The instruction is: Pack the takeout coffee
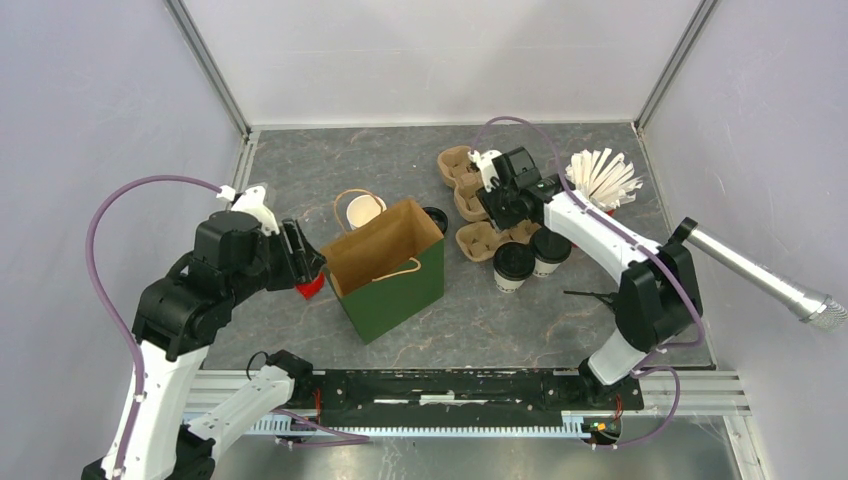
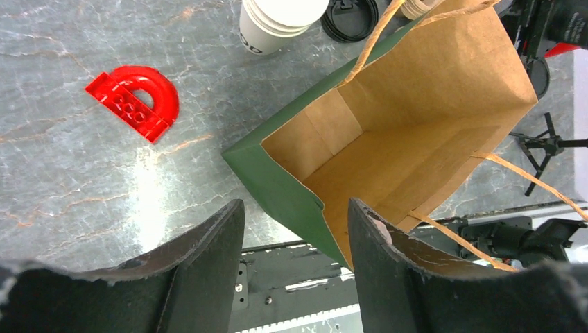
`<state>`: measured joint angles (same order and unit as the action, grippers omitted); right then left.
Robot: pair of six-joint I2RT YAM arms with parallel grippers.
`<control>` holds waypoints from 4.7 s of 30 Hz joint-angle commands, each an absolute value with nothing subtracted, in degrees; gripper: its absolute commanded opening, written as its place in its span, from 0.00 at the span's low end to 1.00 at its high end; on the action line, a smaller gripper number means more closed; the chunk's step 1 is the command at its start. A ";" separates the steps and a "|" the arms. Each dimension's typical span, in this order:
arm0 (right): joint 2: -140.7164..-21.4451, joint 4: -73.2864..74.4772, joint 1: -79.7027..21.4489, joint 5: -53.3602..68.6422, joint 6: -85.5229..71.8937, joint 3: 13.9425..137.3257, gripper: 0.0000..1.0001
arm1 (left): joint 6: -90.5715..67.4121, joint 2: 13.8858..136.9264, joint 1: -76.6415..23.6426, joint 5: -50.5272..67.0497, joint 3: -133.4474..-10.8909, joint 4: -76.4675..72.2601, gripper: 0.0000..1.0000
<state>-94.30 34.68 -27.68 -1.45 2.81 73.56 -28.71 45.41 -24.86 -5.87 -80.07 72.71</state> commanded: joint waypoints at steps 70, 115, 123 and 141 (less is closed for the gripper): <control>-101.45 16.77 -27.69 -3.34 4.57 64.10 0.62 | -31.25 46.66 -24.92 -2.24 -76.38 69.08 0.67; -88.29 37.52 -40.61 11.74 -18.65 111.19 0.46 | -34.32 48.08 -24.87 1.51 -74.19 67.27 0.36; -85.72 24.72 -49.39 20.46 -29.61 104.10 0.46 | -34.33 46.85 -24.88 3.06 -73.13 65.35 0.15; -88.76 26.06 -51.50 23.91 -25.46 93.51 0.46 | -35.51 45.60 -24.88 4.11 -72.04 62.41 0.02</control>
